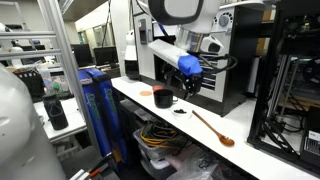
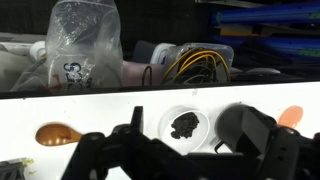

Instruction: Pour the contents from the white bowl into the black cup then put the white bowl on the shelf

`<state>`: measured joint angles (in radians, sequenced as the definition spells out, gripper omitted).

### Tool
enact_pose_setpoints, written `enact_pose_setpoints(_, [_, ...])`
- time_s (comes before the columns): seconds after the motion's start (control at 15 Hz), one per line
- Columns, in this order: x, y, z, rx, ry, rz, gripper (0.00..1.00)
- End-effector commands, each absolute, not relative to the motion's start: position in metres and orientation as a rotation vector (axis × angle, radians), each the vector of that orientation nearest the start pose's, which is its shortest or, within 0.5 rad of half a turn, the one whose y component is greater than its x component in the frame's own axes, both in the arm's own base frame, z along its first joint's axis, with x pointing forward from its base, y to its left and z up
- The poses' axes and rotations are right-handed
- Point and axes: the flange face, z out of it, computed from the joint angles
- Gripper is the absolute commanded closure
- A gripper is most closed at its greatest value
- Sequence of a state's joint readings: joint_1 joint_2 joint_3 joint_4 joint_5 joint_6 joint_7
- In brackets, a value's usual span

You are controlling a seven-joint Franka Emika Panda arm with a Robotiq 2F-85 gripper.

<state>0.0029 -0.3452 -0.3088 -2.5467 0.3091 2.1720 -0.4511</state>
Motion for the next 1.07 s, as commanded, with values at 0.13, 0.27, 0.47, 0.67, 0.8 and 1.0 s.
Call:
enact_pose_setpoints(0.13, [0.439,-0.132,0.313,-2.668,-0.09,-0.06,0.0])
enact_pose_setpoints(0.27, [0.455,-0.136,0.295,-2.648,-0.127,-0.042,0.0])
enact_pose_setpoints(0.47, [0.482,-0.141,0.277,-2.658,-0.158,-0.027,0.0])
enact_pose_setpoints(0.67, [0.508,-0.14,0.266,-2.672,-0.177,-0.019,0.0])
enact_pose_setpoints(0.8, [0.524,-0.134,0.26,-2.675,-0.19,-0.022,0.0])
enact_pose_setpoints(1.0, [0.541,-0.123,0.251,-2.677,-0.199,-0.025,0.0])
